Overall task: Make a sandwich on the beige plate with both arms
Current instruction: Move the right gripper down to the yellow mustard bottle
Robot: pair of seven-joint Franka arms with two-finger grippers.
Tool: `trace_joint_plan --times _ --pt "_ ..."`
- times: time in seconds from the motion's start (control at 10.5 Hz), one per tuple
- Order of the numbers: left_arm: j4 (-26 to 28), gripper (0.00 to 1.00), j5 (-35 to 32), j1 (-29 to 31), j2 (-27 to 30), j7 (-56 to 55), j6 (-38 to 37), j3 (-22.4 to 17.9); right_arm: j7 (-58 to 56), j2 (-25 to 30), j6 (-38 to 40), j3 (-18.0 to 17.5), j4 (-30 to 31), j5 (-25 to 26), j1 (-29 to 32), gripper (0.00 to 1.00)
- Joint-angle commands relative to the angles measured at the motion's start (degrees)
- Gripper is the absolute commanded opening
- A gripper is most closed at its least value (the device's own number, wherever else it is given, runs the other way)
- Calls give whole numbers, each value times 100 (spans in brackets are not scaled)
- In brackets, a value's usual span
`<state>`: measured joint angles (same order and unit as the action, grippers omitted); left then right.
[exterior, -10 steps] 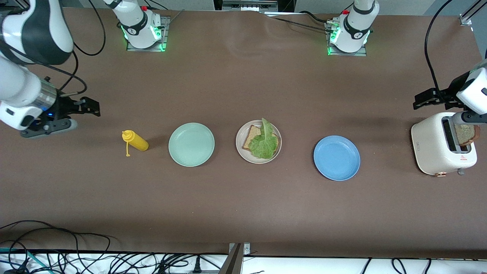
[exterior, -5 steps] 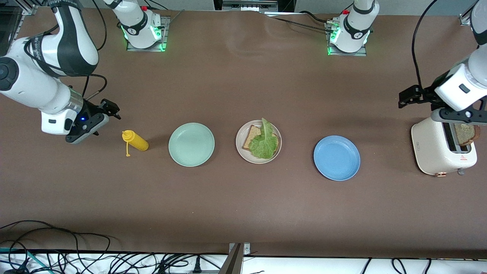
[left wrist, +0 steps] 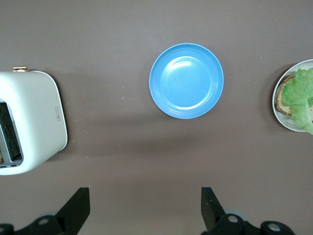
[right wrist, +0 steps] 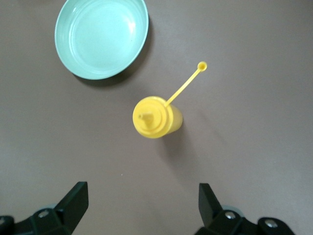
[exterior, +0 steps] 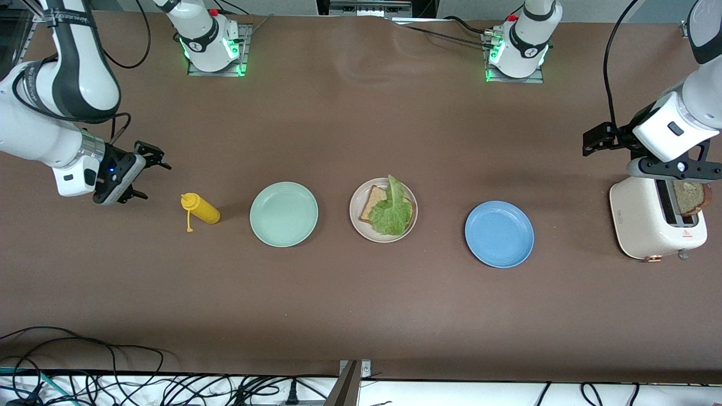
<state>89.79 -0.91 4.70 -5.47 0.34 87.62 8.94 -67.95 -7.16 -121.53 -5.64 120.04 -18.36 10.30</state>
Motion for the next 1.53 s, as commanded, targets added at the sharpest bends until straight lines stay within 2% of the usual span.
trace_joint_plan --times 0.0,0.1,0.38,0.67,0.95,1.14,1.43 --pt "-93 100 21 5 20 -43 -122 3 -971 -222 -213 124 160 -745 60 100" --pt "-93 100 29 5 20 -51 -122 3 -1288 -389 -396 159 160 -905 77 100" --pt "-93 100 21 -48 20 -51 -122 3 -1406 -724 -757 160 99 -968 121 100" --pt "-93 100 29 -48 20 -51 -122 3 -1502 -1076 -917 151 90 -1512 104 100" --pt "-93 100 21 -39 38 -34 -261 -23 -1616 -1392 -1110 107 -59 -1618 43 100" --pt "-286 100 -6 13 46 -34 -569 -50 -1616 -1489 -1172 98 -68 -1820 -54 100" --pt "-339 100 -138 22 46 -43 -579 -24 -1616 -1542 -1364 89 -77 -1865 -212 100"
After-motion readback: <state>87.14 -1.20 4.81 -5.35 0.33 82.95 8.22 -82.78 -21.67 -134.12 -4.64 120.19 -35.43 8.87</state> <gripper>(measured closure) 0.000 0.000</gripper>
